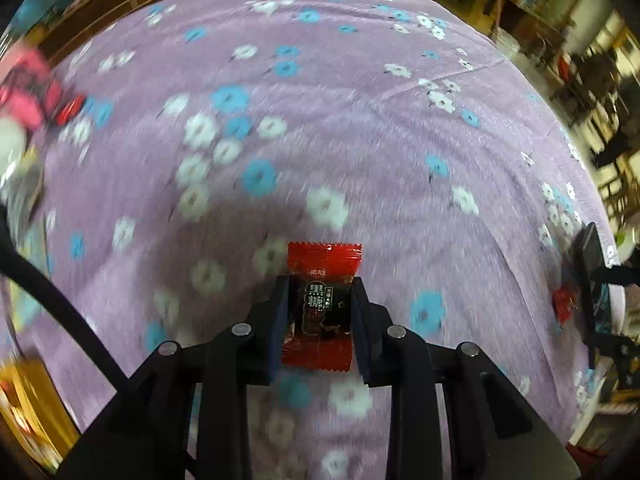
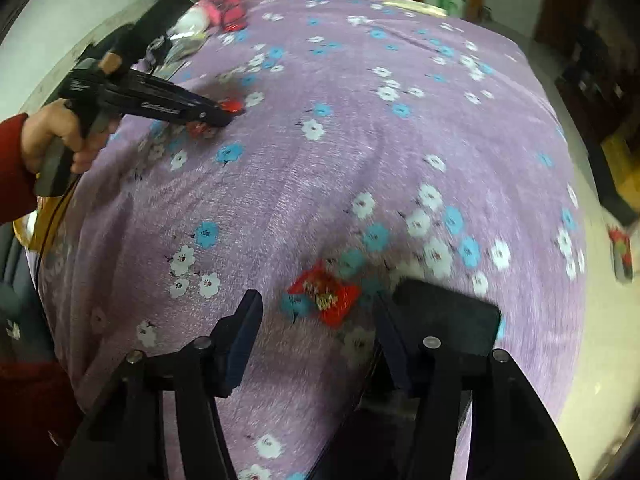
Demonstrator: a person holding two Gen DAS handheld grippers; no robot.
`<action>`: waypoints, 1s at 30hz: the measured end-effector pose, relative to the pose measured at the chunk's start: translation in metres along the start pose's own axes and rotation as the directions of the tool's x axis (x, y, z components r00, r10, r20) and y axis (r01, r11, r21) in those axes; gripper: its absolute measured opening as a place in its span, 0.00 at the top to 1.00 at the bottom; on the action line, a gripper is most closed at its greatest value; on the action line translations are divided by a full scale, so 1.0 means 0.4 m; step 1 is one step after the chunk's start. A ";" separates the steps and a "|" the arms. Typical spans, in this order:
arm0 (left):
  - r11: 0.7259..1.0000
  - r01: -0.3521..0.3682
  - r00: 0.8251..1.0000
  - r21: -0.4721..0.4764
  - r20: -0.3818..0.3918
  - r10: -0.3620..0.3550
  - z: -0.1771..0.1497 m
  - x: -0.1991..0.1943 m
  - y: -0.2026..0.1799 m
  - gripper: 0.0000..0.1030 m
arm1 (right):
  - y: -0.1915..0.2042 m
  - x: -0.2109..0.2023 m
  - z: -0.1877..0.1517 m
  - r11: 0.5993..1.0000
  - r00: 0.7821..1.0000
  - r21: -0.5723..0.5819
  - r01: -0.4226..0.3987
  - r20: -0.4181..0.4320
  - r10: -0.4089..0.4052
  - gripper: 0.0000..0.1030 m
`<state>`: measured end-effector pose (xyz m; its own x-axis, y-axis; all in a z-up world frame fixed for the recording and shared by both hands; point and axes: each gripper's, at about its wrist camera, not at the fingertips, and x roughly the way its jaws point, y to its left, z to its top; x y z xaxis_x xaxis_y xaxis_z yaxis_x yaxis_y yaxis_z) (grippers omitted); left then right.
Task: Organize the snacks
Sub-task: 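Grasp a red candy with the left tool while the right tool grasps another red candy, then carry both red candies over the tray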
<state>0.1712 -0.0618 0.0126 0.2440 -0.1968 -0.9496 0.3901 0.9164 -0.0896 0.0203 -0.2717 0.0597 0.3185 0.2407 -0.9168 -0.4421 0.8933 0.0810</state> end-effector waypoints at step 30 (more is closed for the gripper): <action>0.953 -0.083 0.995 -0.290 0.032 0.097 -0.282 -0.117 -0.052 0.73 | 0.075 0.025 0.023 0.983 0.980 -0.011 -0.182 0.077 0.183 0.84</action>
<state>0.0514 -0.0324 0.0249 0.3091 -0.1185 -0.9436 0.0944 0.9911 -0.0936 0.0178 -0.2390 0.0565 0.2961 0.4285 -0.8536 -0.5024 0.8300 0.2423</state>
